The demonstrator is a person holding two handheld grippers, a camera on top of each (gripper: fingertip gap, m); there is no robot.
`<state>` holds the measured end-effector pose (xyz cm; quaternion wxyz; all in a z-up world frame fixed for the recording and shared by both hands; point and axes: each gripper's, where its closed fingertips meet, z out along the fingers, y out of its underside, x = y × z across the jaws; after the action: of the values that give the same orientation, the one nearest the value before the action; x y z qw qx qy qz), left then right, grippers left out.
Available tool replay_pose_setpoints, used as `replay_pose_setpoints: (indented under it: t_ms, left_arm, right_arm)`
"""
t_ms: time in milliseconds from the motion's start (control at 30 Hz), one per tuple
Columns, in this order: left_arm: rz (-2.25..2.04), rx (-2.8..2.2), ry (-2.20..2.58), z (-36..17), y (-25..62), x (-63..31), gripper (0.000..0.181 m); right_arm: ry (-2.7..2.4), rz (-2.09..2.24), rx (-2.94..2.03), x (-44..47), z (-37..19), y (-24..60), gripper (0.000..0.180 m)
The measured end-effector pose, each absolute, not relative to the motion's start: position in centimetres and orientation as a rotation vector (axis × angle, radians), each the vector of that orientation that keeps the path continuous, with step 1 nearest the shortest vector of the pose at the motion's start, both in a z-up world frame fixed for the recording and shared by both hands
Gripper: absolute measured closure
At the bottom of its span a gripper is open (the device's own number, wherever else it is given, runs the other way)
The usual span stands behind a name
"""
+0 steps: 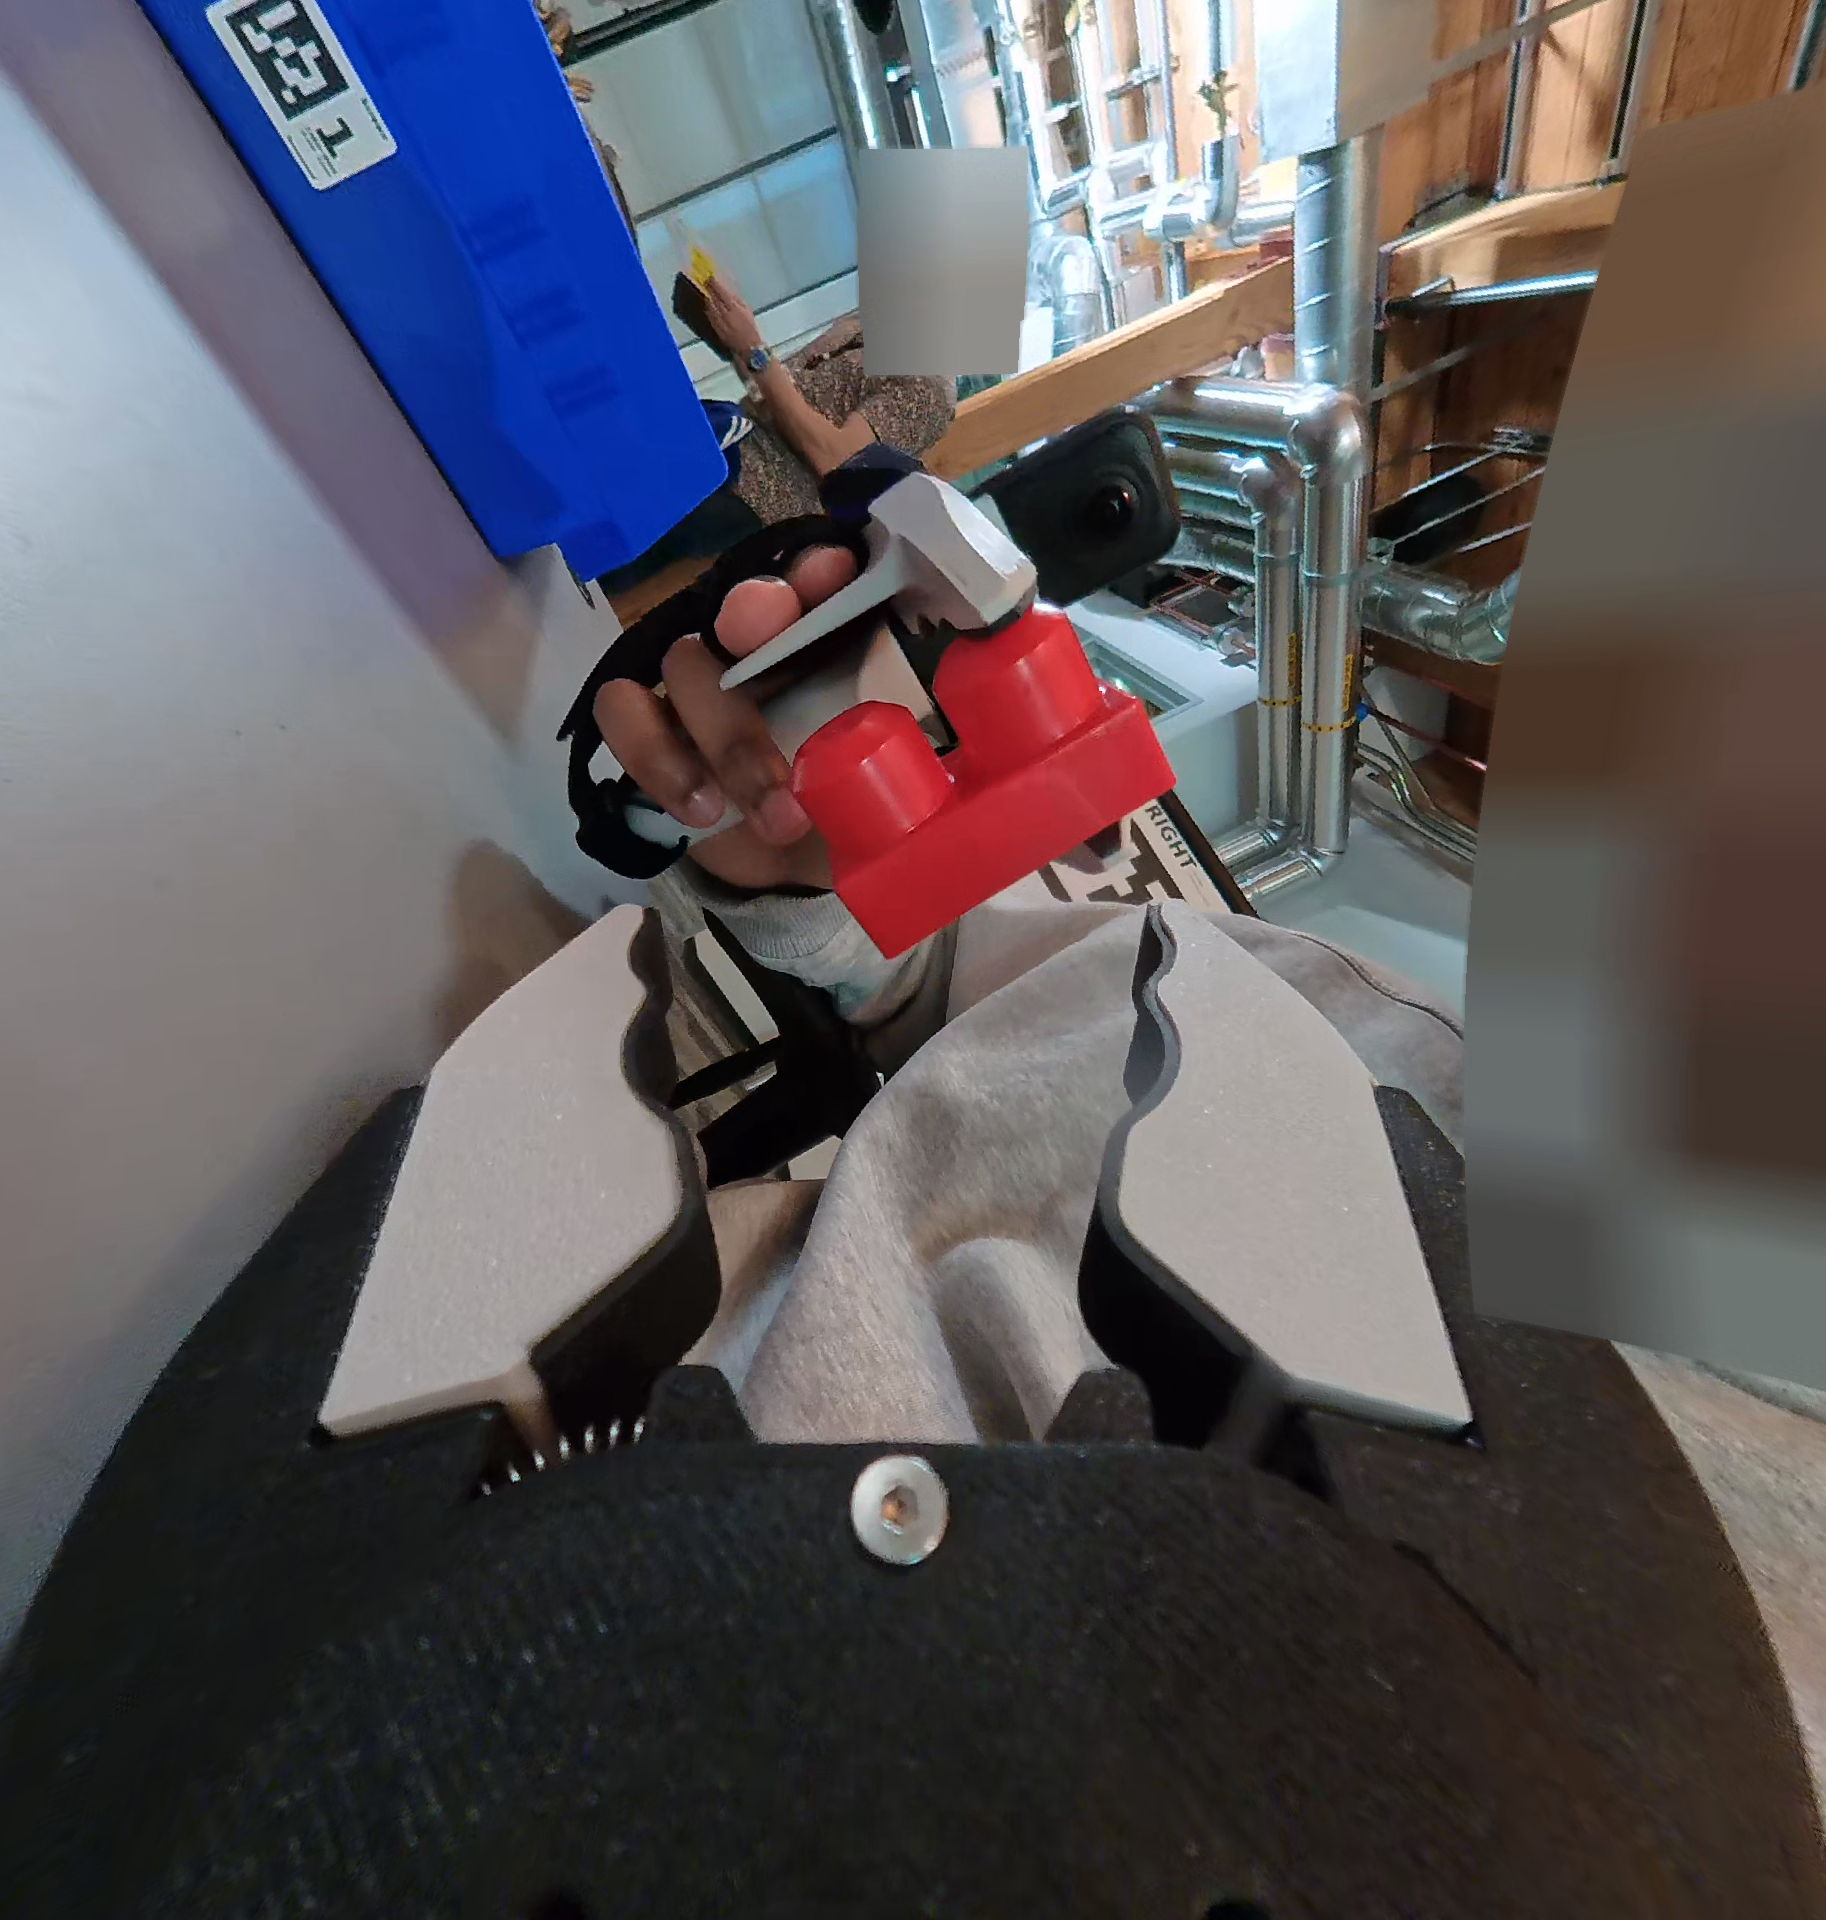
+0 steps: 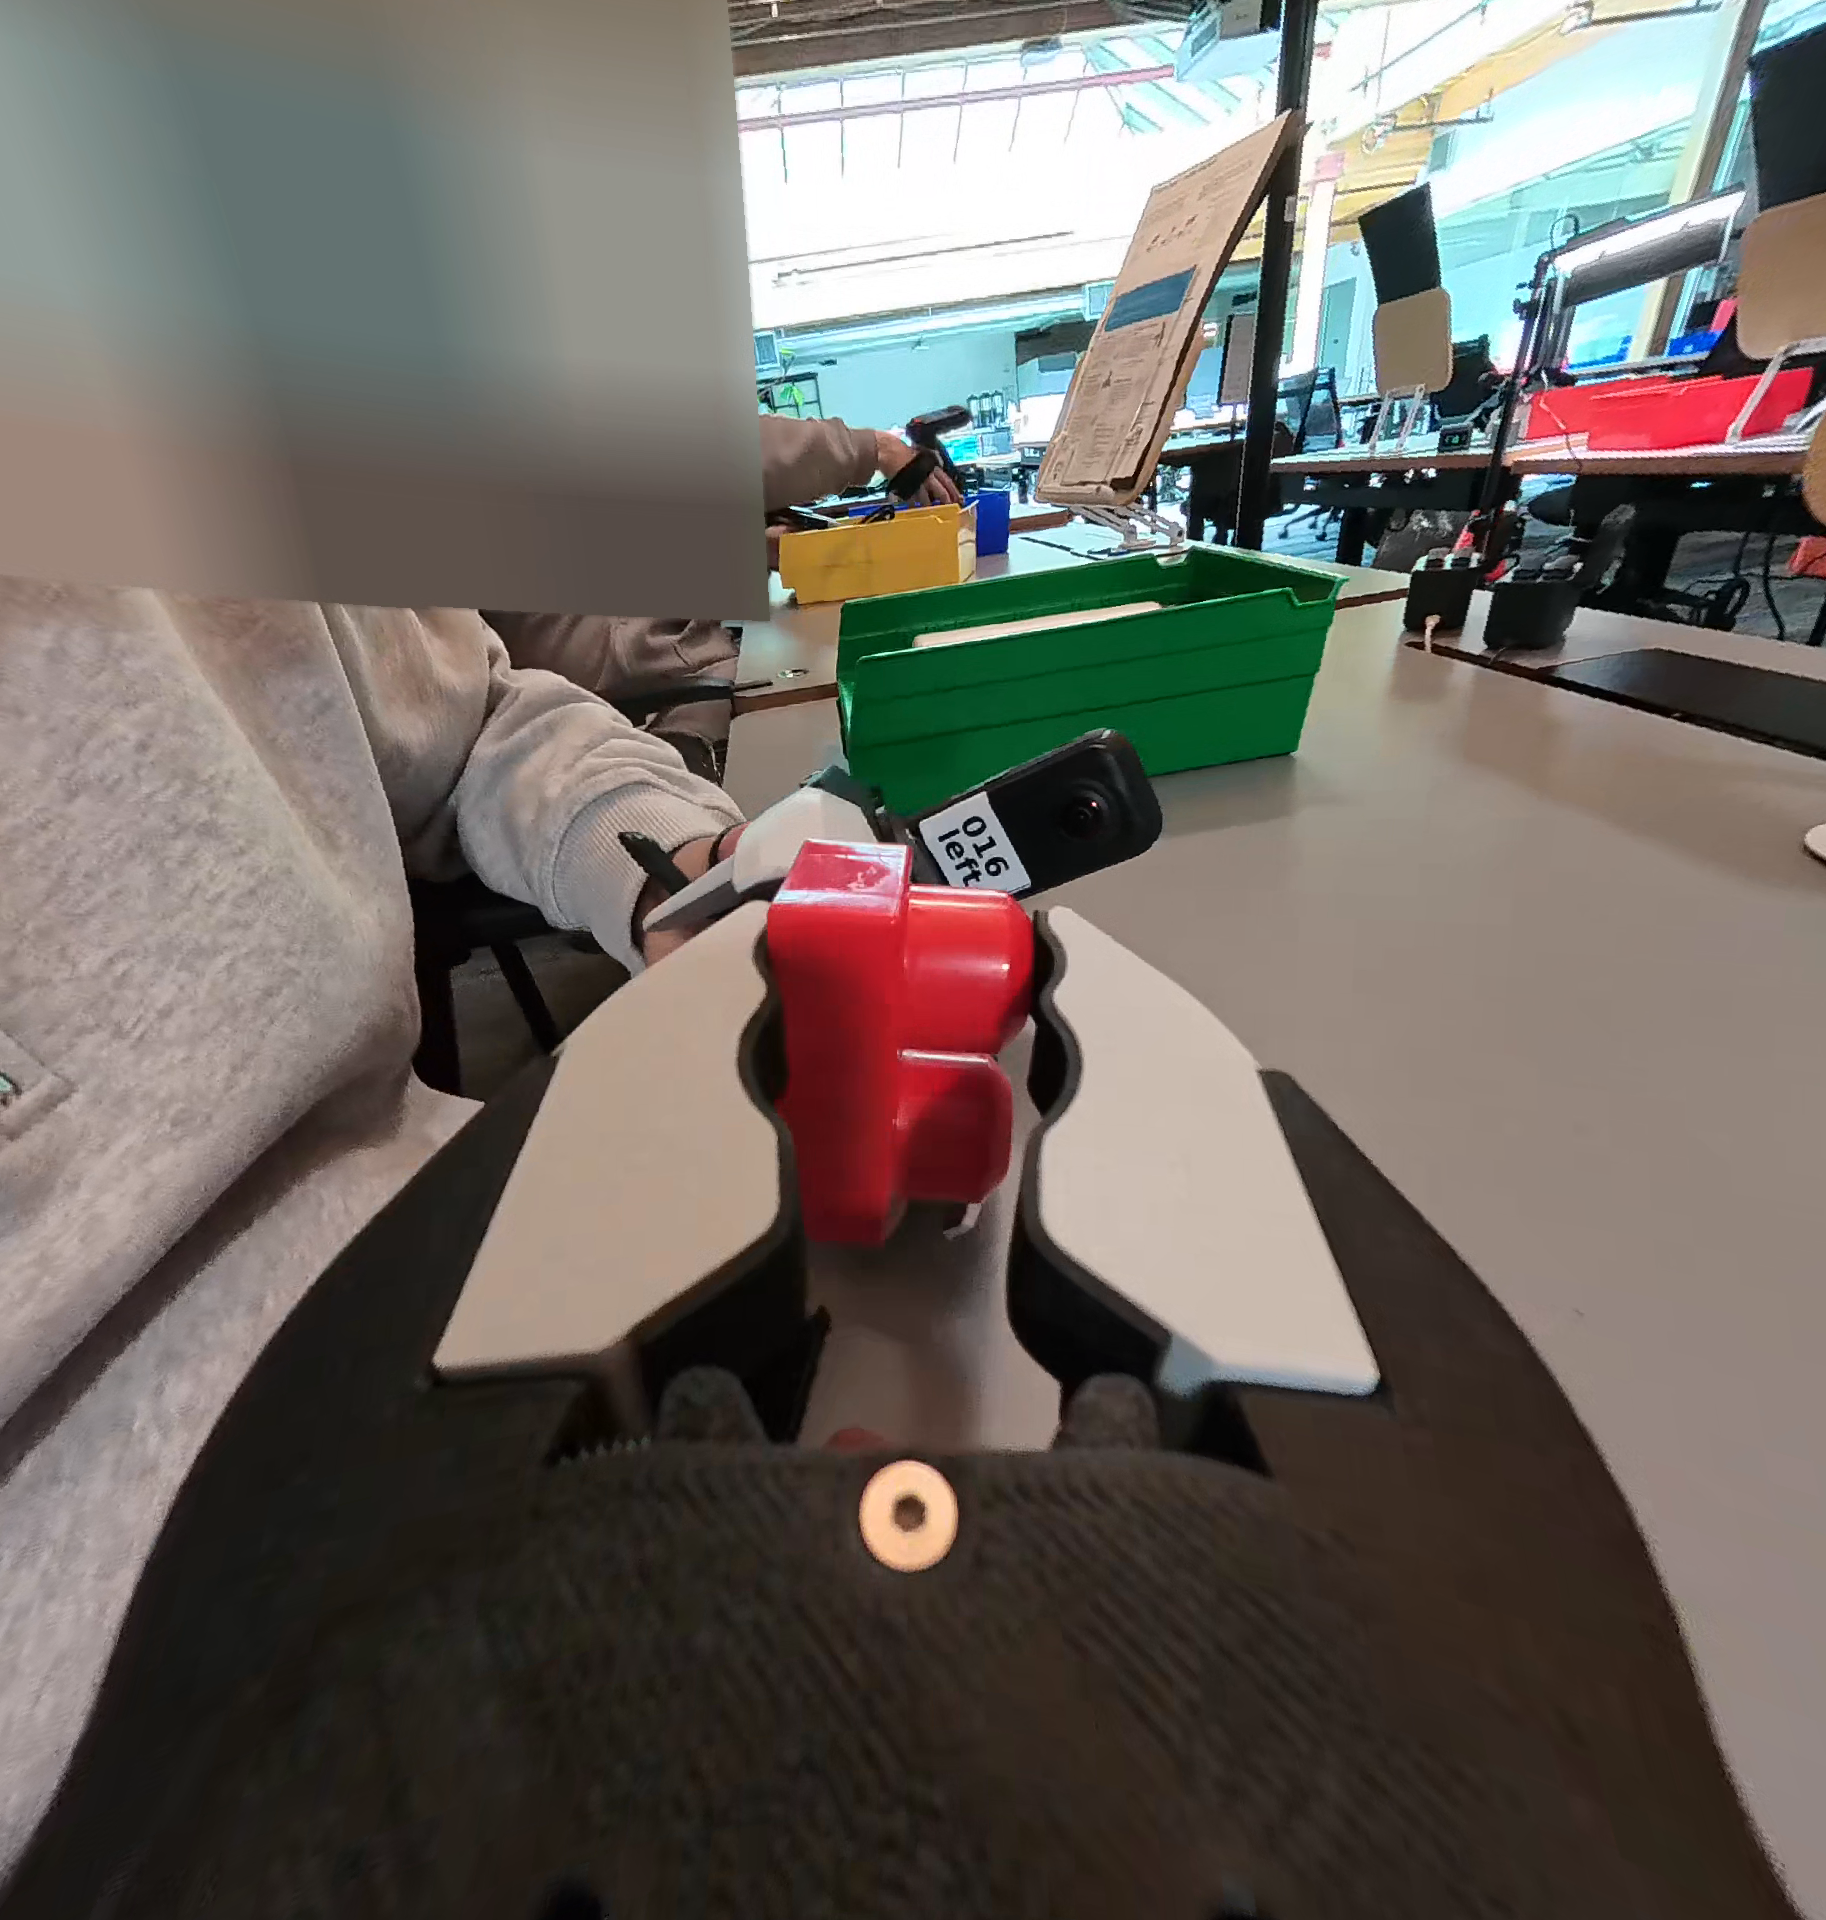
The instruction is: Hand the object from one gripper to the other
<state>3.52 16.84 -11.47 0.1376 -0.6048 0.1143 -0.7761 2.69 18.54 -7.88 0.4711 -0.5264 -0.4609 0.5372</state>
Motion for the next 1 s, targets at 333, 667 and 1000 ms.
replay_pose_setpoints:
  t_ms: [333,667,1000]
  left_arm:
    - [-2.274,-1.731,0.326,-11.3,16.8,3.4,0.100]
    - [-2.071,-1.801,0.402,-12.1,17.4,3.1,0.119]
    - [-1.357,-2.038,0.688,-15.6,19.2,2.0,0.115]
  right_arm:
    - [-1.138,1.329,-1.298,2.5,-8.1,18.5,0.134]
    - [-1.248,1.018,-1.478,2.5,-11.4,20.4,0.134]
    - [-1.574,0.064,-1.566,3.5,-16.6,22.2,0.135]
